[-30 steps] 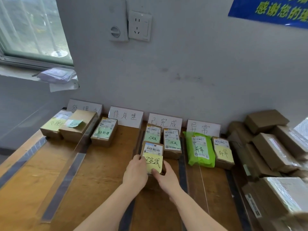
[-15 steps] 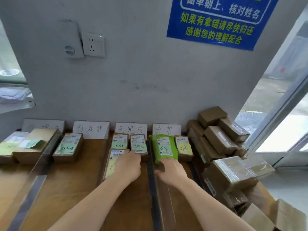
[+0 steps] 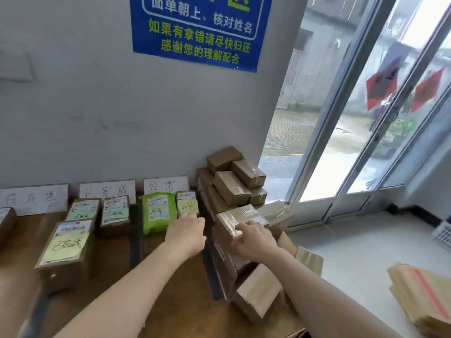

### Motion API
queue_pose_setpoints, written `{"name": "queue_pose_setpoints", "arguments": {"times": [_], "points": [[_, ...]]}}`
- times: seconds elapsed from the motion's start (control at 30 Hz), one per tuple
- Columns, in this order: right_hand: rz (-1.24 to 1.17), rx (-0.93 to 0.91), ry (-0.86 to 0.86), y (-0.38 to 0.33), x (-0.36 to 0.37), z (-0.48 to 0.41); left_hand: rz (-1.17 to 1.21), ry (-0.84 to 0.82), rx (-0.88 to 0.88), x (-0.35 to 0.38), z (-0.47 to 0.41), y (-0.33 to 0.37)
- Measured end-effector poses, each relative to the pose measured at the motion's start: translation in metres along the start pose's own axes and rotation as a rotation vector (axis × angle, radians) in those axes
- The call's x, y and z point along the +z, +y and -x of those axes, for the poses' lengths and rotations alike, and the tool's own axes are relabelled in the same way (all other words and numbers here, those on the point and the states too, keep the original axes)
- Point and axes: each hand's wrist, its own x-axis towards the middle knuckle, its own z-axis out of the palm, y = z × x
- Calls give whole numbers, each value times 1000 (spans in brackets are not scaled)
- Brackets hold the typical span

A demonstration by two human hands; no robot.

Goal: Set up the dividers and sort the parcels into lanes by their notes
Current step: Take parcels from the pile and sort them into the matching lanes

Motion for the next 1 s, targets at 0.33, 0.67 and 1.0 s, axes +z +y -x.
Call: {"name": "queue_pose_setpoints", "arguments": {"times": [0.33, 0.67, 1.0], "points": [[14, 135, -27, 128, 3, 42, -9, -51, 117, 37, -7, 125], [35, 277, -166, 195, 52, 35, -98, -327, 165, 110, -19, 170], [-123, 418, -100, 214, 101, 10, -26, -447, 33, 145, -23, 184]]}}
